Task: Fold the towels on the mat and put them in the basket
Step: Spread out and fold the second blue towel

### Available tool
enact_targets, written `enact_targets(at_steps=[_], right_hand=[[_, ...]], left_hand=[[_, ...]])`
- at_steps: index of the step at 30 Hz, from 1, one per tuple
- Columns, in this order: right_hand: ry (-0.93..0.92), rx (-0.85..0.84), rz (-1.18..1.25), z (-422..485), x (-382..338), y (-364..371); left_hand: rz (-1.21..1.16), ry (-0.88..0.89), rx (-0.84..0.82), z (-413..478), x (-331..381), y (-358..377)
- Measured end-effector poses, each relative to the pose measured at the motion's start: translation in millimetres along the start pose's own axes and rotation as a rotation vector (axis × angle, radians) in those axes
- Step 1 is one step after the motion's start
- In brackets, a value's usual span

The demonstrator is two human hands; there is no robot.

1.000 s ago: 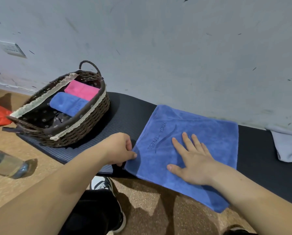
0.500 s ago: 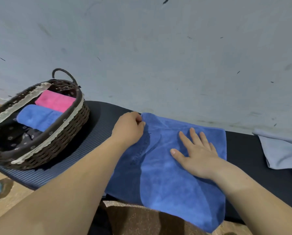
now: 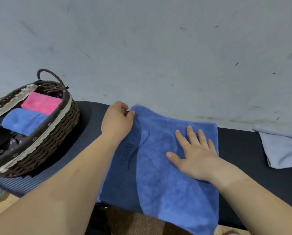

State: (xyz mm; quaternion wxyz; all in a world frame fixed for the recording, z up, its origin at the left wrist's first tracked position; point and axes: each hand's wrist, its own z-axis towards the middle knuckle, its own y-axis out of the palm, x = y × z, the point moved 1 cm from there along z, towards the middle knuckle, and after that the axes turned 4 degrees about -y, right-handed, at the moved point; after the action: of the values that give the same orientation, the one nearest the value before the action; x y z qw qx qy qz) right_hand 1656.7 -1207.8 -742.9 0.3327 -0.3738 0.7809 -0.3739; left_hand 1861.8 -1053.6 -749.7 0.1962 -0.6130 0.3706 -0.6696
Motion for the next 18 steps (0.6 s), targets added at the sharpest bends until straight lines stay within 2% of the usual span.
enact_targets(at_steps=[2,5,9,12,15,18], right_hand=[[0.006,0.03,0.008,-3.4,5.4,-1.8],[0.035,0.089,-0.002,-4.1,19.1,-5.4],[0.058,0.128,-0.003,1.9,37.7,-0.6],[0.062,0.112,-0.037,3.6,38.5,4.1],[0.106,0.08,-0.107,-3.4,36.3,2.9],[0.161,0.031,-0.195,-16.9,34.4,0.0]], left_hand=[[0.108,0.051,-0.022,-2.7,4.3,-1.6],[0.318,0.219,-0.088,-25.2,23.0,-10.3],[0.593,0.33,-0.296,-88.9,43.1,-12.2],[0.799,0.321,-0.463,-127.3,38.0,-4.8],[0.831,0.303,-0.615,-141.9,29.3,1.6],[0.805,0.328,-0.643,-136.0,23.3,4.7]])
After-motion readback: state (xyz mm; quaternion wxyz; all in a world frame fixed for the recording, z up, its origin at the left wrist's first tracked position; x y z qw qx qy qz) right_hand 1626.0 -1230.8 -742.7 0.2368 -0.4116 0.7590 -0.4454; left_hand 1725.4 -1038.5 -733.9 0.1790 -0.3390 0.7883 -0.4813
